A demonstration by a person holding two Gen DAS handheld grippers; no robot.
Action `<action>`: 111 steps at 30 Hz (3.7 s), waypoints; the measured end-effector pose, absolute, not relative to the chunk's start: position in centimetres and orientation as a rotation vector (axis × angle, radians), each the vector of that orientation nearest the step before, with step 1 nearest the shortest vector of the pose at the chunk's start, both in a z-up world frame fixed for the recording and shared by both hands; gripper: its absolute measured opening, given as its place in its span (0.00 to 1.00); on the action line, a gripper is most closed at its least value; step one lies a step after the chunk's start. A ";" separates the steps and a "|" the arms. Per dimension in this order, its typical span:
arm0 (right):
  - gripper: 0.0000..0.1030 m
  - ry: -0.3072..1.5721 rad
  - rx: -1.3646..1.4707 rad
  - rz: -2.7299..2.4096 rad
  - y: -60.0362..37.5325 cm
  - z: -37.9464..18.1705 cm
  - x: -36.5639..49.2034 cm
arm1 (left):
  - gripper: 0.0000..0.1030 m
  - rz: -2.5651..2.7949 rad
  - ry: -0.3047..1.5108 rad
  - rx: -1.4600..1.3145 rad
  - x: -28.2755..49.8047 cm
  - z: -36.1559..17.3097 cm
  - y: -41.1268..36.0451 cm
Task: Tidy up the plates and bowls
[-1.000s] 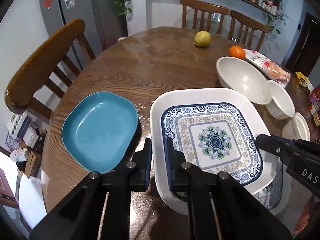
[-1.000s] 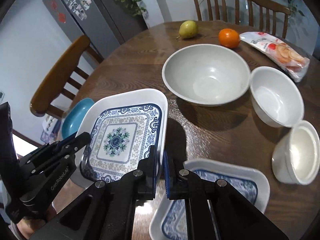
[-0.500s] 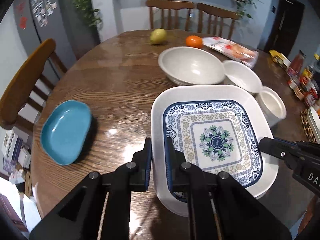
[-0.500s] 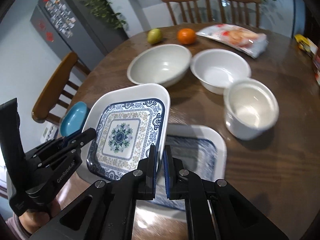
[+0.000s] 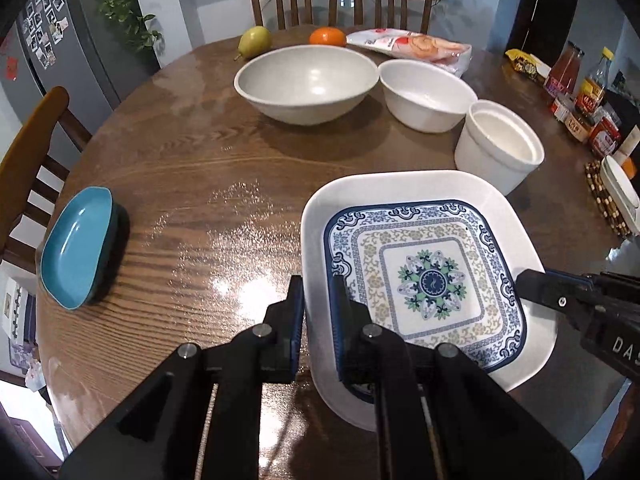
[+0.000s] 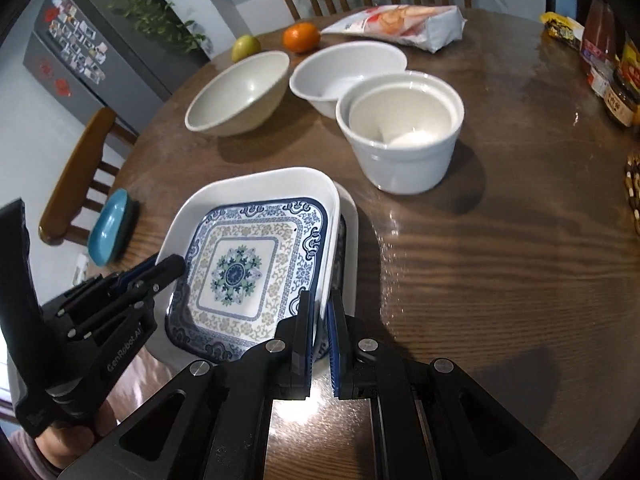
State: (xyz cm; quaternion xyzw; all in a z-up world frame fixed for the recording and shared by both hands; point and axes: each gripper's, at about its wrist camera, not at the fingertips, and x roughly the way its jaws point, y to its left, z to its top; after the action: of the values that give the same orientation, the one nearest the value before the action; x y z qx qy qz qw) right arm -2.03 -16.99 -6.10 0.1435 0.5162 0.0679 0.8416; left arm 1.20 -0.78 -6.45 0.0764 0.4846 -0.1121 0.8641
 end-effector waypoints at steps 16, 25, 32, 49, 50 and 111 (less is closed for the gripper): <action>0.09 1.072 0.234 0.070 -17.0 -6.1 -1.9 | 0.33 -0.246 1.022 0.152 1.0 -7.0 -1.5; 0.37 0.975 0.229 0.118 -16.3 -3.4 -1.8 | 0.69 -0.182 0.936 0.066 1.1 -4.2 1.6; 0.40 0.979 0.202 0.292 -10.9 -2.9 -0.3 | 0.72 -0.017 0.952 -0.047 1.8 -4.4 8.2; 0.40 1.000 -0.001 0.587 6.2 -3.6 9.0 | 0.74 0.405 0.976 -0.319 3.6 -6.5 25.1; 0.40 1.002 -0.004 0.592 6.9 -3.7 9.7 | 0.74 0.406 0.980 -0.331 3.9 -6.7 25.3; 0.05 1.015 0.392 0.150 -16.8 -5.7 -2.7 | 0.08 -0.283 0.974 0.104 1.1 -5.1 -1.2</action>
State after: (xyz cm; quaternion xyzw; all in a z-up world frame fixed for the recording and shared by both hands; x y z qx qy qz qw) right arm -2.74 -16.82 -5.65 0.1864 0.4826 0.0714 0.8528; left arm 1.11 -1.16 -5.15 0.0499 0.4660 -0.1356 0.8729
